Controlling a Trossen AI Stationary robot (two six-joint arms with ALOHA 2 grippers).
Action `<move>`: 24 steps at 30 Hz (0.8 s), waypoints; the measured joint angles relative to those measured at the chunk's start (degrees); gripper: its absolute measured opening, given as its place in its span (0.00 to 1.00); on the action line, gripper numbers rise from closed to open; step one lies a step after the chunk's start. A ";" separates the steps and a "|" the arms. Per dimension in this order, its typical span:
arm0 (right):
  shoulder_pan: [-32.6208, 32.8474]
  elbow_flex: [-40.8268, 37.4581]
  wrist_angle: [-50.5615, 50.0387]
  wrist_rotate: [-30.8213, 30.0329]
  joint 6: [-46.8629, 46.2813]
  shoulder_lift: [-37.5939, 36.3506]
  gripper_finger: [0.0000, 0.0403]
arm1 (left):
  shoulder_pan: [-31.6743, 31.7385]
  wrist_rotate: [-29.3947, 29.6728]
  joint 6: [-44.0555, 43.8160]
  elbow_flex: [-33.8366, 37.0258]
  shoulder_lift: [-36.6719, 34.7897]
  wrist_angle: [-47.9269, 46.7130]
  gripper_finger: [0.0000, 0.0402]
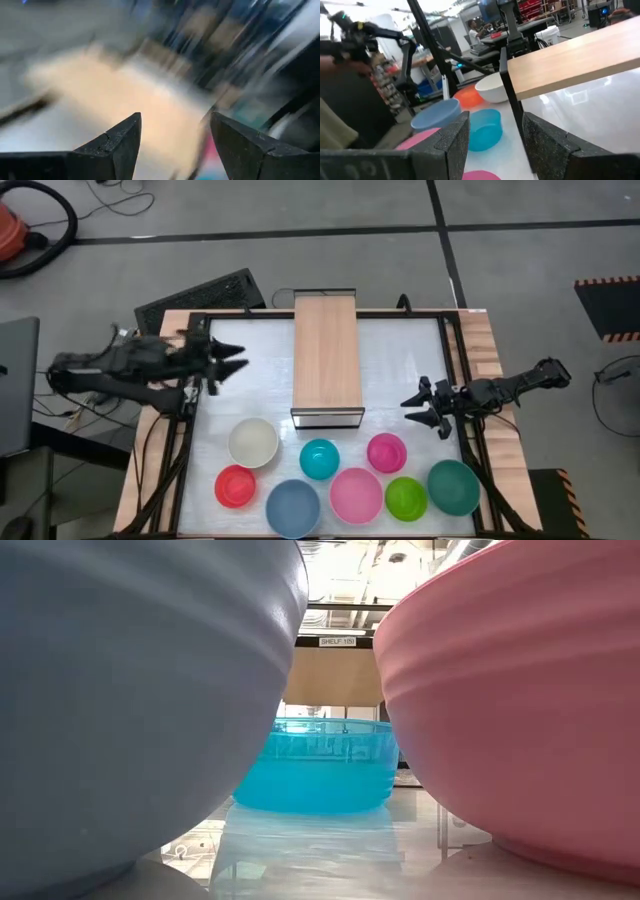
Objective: Place and stack bowls onto a shelf
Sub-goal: Put the white bowl on the shelf
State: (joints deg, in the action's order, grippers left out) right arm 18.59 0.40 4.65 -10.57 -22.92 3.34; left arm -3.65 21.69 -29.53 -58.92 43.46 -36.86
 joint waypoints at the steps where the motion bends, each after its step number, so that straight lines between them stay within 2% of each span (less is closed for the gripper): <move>1: 0.00 -0.01 0.06 0.00 -1.32 0.00 0.52 | 0.26 -0.16 -2.10 -3.50 3.32 -8.11 0.55; 4: 0.00 0.00 0.12 0.02 -5.11 0.00 0.52 | 1.51 -4.55 -5.69 -9.19 11.59 -24.71 0.55; 8: 0.00 -0.01 -0.08 0.04 -10.11 0.02 0.52 | 2.61 -15.80 -2.71 -8.13 18.82 -30.42 0.55; 10: 0.00 0.00 -0.09 0.04 -11.94 0.03 0.52 | 2.63 -20.32 0.50 -5.93 21.41 -28.94 0.55; 14: 0.00 0.00 -0.07 0.09 -13.09 0.03 0.52 | 2.61 -23.01 5.98 -0.87 23.38 -22.35 0.55; 17: 0.00 -0.01 -0.06 0.13 -13.10 0.02 0.52 | 2.63 -23.18 6.38 3.15 23.10 -18.23 0.55; 24: 0.00 0.00 0.02 0.17 -13.13 0.03 0.52 | 1.06 -29.20 6.67 14.04 21.73 -11.29 0.55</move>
State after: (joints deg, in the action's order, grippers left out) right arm 18.59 0.40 4.67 -10.39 -36.05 3.37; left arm -2.59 -7.50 -22.86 -44.89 65.18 -48.15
